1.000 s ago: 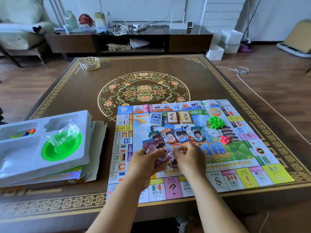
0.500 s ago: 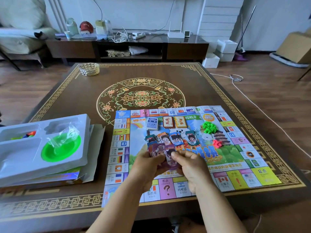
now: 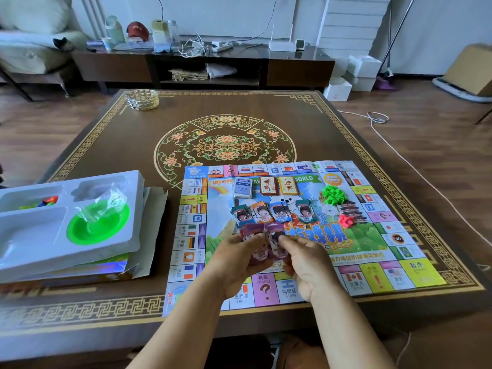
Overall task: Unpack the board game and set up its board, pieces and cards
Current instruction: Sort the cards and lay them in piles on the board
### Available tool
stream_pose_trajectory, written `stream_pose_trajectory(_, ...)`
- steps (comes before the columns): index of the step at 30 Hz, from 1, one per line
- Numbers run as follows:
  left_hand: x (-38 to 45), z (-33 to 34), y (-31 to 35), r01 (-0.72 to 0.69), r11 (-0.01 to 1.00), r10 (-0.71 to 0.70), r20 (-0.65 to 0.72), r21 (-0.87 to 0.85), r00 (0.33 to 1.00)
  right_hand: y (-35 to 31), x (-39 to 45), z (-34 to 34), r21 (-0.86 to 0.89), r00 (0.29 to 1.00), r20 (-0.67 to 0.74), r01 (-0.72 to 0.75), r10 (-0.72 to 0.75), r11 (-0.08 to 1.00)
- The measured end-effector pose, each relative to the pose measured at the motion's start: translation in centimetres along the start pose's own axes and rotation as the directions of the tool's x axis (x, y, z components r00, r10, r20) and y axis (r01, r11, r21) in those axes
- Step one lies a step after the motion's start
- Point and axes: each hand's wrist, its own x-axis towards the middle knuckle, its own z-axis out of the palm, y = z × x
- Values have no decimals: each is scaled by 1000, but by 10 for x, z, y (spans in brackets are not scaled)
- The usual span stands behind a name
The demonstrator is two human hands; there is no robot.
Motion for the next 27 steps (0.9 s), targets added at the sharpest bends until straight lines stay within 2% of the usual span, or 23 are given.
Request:
stream_pose_trajectory(4, 5, -2, -2, -8, 1000, 9, -79, 9, 997, 2, 2, 4, -54, 1000, 2, 14, -14, 998)
stream_pose_trajectory(7, 10, -10, 0, -36, 999, 32, -173, -24, 984, -5, 7, 1, -239, 982, -114, 121, -151, 964)
stream_pose_trajectory(9, 11, -15, 1, -34, 999, 27, -187, -33, 982, -6, 13, 1, -433, 956, -147, 167, -253, 886)
stream_pose_trajectory(11, 12, -17, 0, -24, 999, 17, -181, -33, 983, -3, 17, 8, -567, 946, -141, 164, -291, 807)
stream_pose_trajectory(15, 13, -16, -1, -13, 999, 7, -149, -35, 989, 11, 23, 23, -735, 932, -127, 141, -339, 664)
stream_pose_trajectory(20, 12, -15, -3, -31, 999, 26, -154, -30, 988, 18, 25, 22, -885, 876, -100, 138, -471, 444)
stream_pose_trajectory(21, 12, -16, -4, -34, 999, 29, -169, -24, 985, 15, 23, 20, -872, 873, -93, 161, -479, 462)
stream_pose_trajectory(22, 11, -16, -5, -39, 999, 35, -181, -16, 983, 12, 19, 19, -811, 883, -81, 211, -463, 545)
stream_pose_trajectory(24, 10, -15, -5, -56, 998, 55, -190, 2, 980, 0, 6, 17, -512, 954, -13, 250, -298, 822)
stream_pose_trajectory(25, 9, -13, -5, -67, 998, 68, -187, 10, 980, -4, -2, 17, -347, 978, 54, 208, -202, 914)
stream_pose_trajectory(27, 7, -9, -5, -78, 996, 82, -167, 33, 982, -7, -11, 17, -169, 985, 159, 97, -70, 981)
